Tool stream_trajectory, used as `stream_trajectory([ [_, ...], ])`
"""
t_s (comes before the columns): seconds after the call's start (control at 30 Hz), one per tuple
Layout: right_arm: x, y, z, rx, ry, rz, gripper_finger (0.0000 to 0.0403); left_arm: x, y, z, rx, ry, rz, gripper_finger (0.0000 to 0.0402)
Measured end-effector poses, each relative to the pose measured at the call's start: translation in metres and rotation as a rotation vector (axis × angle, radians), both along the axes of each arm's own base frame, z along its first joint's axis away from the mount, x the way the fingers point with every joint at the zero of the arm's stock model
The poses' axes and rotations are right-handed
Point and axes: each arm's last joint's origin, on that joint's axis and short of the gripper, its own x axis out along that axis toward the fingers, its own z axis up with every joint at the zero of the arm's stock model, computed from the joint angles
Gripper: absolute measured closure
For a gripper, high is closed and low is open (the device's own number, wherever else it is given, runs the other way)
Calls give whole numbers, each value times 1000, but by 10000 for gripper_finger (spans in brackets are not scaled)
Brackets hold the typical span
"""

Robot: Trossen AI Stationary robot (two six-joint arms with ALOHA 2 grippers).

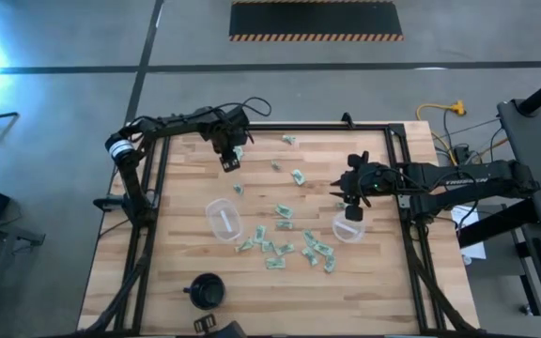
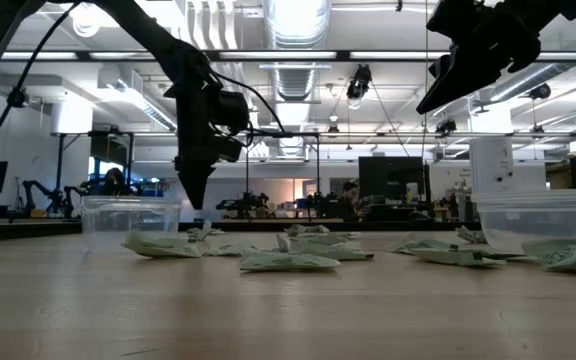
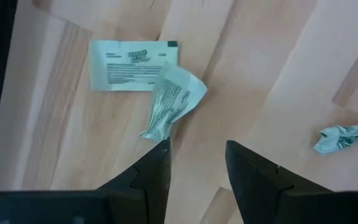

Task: Pick and place Stevia / Truvia into bins
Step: Put the stevia packet into the oval transparent container

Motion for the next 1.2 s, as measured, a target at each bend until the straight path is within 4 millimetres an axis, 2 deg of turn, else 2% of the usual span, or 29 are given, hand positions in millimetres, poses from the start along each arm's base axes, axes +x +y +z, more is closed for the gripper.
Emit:
stream_trajectory([
  [0.17,0,0,0,-4,1,4,303,1,1,-6,7,28,-6,265],
  [0.6,0,0,0,-22,6,21,312,11,8,-42,-21,103,3,265],
  [0.8,0,0,0,-20,6,19,310,10,10,-40,24,131,16,265],
  [1.07,0,0,-1,-15,8,17,316,10,4,-15,85,79,-62,265],
  [1.2,0,0,-2,-13,8,15,315,13,6,-19,113,69,-103,265],
])
